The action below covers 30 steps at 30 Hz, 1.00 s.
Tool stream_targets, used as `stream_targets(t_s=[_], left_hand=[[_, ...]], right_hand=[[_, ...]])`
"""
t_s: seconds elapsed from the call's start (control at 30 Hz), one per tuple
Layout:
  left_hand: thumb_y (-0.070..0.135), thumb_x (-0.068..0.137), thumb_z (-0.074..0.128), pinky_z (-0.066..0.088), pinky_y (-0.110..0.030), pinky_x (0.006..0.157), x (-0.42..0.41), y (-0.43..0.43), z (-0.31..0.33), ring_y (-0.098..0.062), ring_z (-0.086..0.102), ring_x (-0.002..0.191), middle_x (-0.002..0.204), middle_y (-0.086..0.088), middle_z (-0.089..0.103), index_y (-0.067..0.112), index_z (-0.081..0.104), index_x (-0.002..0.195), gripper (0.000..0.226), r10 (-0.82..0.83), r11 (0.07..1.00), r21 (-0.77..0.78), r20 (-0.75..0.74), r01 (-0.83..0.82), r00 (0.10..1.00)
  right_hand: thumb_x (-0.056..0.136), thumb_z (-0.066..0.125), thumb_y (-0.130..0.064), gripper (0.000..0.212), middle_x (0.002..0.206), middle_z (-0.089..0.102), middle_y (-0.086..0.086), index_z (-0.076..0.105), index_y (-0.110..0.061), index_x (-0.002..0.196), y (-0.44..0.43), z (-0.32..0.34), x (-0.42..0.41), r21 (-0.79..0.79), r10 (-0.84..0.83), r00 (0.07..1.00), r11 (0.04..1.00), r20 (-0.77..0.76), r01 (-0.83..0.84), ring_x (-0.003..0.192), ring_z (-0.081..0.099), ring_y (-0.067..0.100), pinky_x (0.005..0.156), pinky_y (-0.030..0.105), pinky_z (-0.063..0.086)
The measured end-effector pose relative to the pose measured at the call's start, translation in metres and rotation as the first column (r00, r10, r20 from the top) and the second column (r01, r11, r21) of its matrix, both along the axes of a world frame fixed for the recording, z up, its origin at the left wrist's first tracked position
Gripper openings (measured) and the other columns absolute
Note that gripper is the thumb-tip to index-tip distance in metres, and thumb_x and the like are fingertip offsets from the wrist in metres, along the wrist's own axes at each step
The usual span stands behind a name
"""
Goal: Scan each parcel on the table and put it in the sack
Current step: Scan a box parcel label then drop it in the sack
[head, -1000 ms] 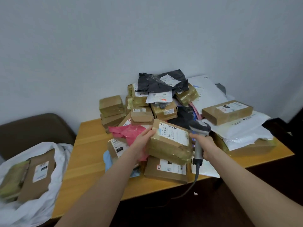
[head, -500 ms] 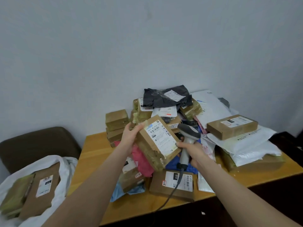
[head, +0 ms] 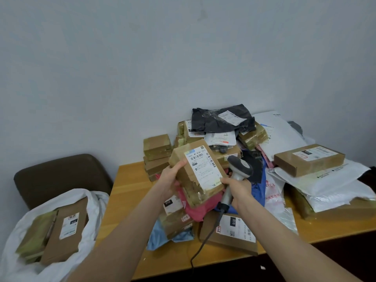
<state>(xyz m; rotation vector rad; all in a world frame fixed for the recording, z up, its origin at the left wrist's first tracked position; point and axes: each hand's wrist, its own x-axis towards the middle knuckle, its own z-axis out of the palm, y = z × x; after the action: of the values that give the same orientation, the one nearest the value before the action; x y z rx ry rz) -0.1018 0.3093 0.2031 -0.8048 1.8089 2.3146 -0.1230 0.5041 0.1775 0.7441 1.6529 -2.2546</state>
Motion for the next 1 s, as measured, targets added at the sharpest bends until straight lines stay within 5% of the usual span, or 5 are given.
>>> stream_targets(t_s=[0.3,0.5,0.63,0.8,1.0], left_hand=[[0.023,0.075,0.078,0.055,-0.051,0.083,0.011,-0.026,-0.018,-0.034,0.064,0.102,0.124,-0.011,0.062,0.035,0.031,0.147,0.087,-0.079,0.987,-0.14,-0.012,0.077,0.997],[0.018,0.079,0.074,0.057,-0.046,0.079,0.018,-0.043,-0.026,-0.029,0.068,0.099,0.118,-0.008,0.066,0.027,0.041,0.143,0.072,0.009,1.0,-0.029,-0.05,-0.011,0.999],[0.016,0.079,0.074,0.054,-0.045,0.082,0.021,-0.032,-0.033,-0.029,0.066,0.098,0.114,-0.007,0.067,0.025,0.039,0.144,0.075,-0.045,0.995,-0.088,-0.033,0.042,0.998],[0.014,0.076,0.075,0.053,-0.03,0.057,0.021,-0.027,-0.032,-0.021,0.067,0.081,0.117,-0.014,0.066,0.018,0.041,0.143,0.075,-0.118,0.992,-0.05,-0.008,0.118,0.993],[0.021,0.053,0.084,0.054,-0.038,0.069,0.024,-0.015,-0.035,-0.026,0.067,0.092,0.115,-0.012,0.064,0.02,0.037,0.143,0.102,-0.219,0.972,-0.089,0.014,0.219,0.976]], right_hand=[[0.08,0.075,-0.01,0.038,0.101,0.065,0.01,0.057,-0.007,0.114,-0.017,0.005,0.016,0.178,0.063,0.986,0.983,-0.153,-0.035,0.096,0.061,0.028,0.094,0.049,0.051],[0.085,0.072,-0.013,0.011,0.058,0.069,0.005,0.066,-0.004,0.085,-0.017,0.009,0.044,0.158,0.175,0.953,0.978,-0.246,-0.139,0.05,0.064,0.014,0.052,0.027,0.053],[0.085,0.071,-0.012,0.018,0.054,0.062,0.006,0.063,-0.006,0.07,-0.022,0.01,0.054,0.131,0.197,0.963,0.976,-0.186,-0.174,0.048,0.056,0.016,0.052,0.03,0.047],[0.085,0.07,-0.008,0.013,0.058,0.066,0.009,0.065,-0.003,0.074,-0.019,0.013,0.061,0.057,0.212,0.964,0.977,-0.16,-0.206,0.043,0.057,0.013,0.044,0.024,0.047],[0.086,0.071,-0.011,0.012,0.07,0.071,0.009,0.068,0.001,0.09,-0.019,0.014,0.066,0.12,0.259,0.957,0.962,-0.133,-0.244,0.048,0.059,0.012,0.046,0.025,0.047]])
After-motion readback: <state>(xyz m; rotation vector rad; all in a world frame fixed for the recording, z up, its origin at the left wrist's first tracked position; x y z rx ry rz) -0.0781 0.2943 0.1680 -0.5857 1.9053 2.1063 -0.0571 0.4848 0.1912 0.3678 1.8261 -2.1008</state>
